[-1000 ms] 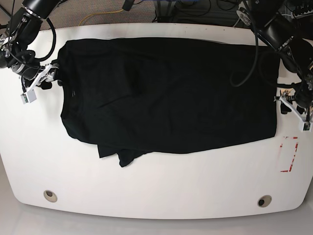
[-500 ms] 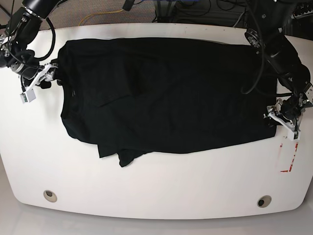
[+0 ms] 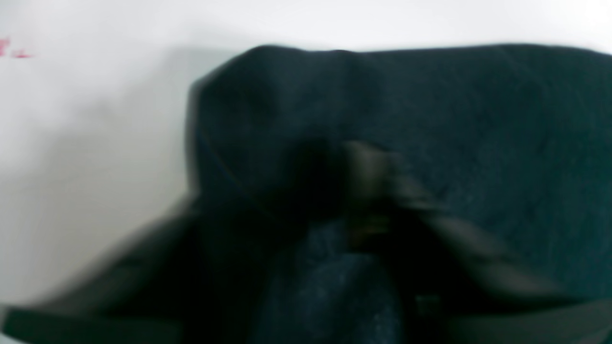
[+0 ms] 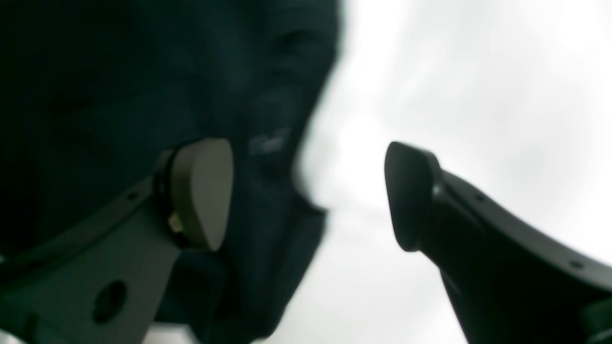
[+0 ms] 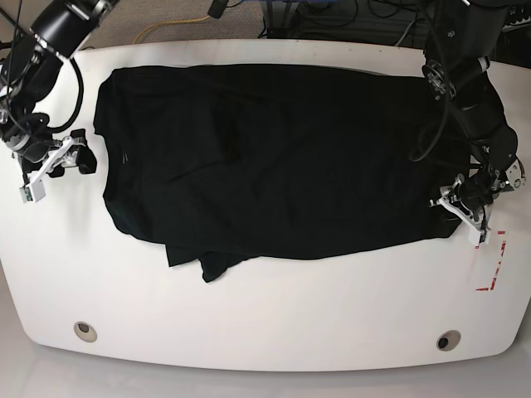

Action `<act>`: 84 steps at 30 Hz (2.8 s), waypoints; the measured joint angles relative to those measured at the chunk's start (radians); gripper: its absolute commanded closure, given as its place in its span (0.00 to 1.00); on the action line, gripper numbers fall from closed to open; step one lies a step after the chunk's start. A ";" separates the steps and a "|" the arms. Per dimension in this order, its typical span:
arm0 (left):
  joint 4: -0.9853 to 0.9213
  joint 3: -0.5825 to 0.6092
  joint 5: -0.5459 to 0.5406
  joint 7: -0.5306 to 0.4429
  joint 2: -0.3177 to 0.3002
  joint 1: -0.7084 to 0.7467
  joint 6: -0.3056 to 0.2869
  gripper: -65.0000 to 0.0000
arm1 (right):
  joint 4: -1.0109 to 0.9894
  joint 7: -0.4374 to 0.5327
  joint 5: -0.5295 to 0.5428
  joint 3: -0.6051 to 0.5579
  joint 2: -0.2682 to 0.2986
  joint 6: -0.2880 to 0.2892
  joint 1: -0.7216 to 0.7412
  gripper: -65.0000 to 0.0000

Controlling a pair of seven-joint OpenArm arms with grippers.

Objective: Fold the T-shirt properly
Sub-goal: 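Grasp the hem corners with both grippers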

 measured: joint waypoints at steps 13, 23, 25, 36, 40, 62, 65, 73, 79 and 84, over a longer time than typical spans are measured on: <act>0.006 0.006 -0.006 0.011 0.006 0.020 -0.002 1.00 | -0.579 0.258 -0.402 -0.153 0.000 -0.003 0.465 0.27; 0.014 0.003 -0.049 -0.043 0.001 0.066 -0.006 1.00 | -0.853 0.477 -0.441 -0.326 -0.026 -0.006 0.567 0.27; 0.042 0.003 -0.052 -0.041 0.002 0.080 -0.011 1.00 | -0.855 0.506 -0.444 -0.368 -0.050 -0.008 0.568 0.27; 0.096 0.009 -0.045 -0.032 0.002 0.115 -0.011 1.00 | -0.855 0.553 -0.441 -0.457 -0.105 -0.004 0.535 0.79; 0.097 0.009 -0.044 -0.031 0.003 0.115 -0.011 1.00 | -0.803 0.529 -0.443 -0.457 -0.113 -0.004 0.497 1.00; 0.098 0.009 -0.038 -0.032 0.003 0.114 -0.011 1.00 | -0.054 0.267 -0.421 -0.457 -0.123 0.003 -0.001 0.79; 0.098 0.009 -0.037 -0.032 0.004 0.115 -0.011 1.00 | -0.013 0.261 -0.422 -0.456 -0.121 0.003 -0.001 0.55; 0.097 0.009 -0.039 -0.033 0.002 0.116 -0.011 1.00 | -0.086 0.262 -0.328 -0.352 -0.109 0.000 0.127 0.30; 0.098 0.010 -0.039 -0.033 0.003 0.115 -0.012 1.00 | -0.376 0.298 -0.360 -0.359 -0.121 0.001 0.317 0.30; 0.098 0.009 -0.037 -0.031 0.002 0.115 -0.013 1.00 | -0.609 0.427 -0.367 -0.408 -0.107 -0.004 0.391 0.30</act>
